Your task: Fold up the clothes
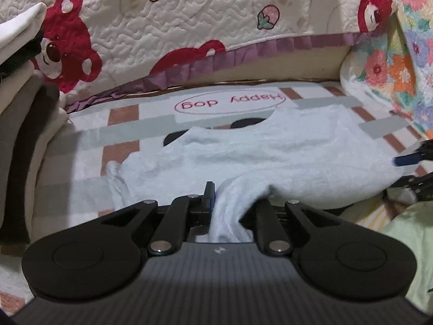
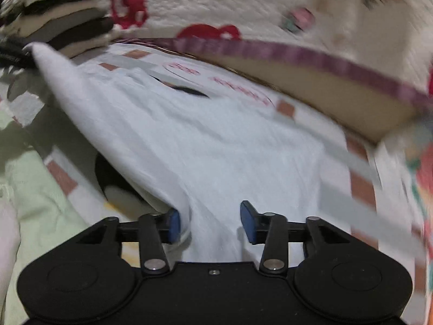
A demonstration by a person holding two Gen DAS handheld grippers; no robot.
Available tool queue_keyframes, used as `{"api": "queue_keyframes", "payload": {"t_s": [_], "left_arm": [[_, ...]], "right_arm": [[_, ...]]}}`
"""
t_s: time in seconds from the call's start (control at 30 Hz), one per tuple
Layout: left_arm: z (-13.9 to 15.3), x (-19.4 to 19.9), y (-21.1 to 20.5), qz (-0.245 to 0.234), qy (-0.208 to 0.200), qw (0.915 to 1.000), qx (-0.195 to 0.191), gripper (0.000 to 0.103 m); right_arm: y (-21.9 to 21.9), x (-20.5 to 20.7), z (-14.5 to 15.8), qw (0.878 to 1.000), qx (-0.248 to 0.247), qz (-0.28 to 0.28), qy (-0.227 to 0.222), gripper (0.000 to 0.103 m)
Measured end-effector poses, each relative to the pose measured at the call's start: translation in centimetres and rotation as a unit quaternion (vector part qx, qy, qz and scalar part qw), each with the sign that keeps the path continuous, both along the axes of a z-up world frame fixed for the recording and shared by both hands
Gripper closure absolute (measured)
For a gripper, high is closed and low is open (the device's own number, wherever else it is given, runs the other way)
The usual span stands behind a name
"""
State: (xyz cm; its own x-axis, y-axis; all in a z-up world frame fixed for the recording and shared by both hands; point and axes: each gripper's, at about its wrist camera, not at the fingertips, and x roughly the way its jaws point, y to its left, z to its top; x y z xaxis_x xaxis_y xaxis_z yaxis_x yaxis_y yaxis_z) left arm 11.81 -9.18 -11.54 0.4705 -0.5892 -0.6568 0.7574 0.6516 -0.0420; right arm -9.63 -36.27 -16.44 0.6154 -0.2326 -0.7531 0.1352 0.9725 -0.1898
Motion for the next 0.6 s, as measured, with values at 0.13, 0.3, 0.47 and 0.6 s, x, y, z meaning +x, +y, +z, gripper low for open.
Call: {"api": "queue_keyframes", "payload": {"t_s": [0.13,0.3,0.47,0.6], "left_arm": [[-0.1,0.8,0.9,0.011,0.03,0.9992,-0.024,0.094],[-0.1,0.8,1.7,0.001,0.042,0.9985,-0.035,0.093],[0.5,0.2,2.5,-0.017,0.045,0.998,-0.041,0.095],[1.1,3.1,2.4,0.004,0.069,0.9954,-0.067,0.094]], "right_arm": [[0.0,-1.8,-1.2,0.997,-0.053,-0.012,0.05,0.057],[-0.2,-2.8,-0.9,0.997,-0.067,-0.04,0.016,0.085],[-0.7,-1.6,1.6,0.995,-0.057,-0.065,-0.057,0.101],[-2.7,2.9,4.5,0.99,-0.113,-0.018,-0.083,0.101]]}}
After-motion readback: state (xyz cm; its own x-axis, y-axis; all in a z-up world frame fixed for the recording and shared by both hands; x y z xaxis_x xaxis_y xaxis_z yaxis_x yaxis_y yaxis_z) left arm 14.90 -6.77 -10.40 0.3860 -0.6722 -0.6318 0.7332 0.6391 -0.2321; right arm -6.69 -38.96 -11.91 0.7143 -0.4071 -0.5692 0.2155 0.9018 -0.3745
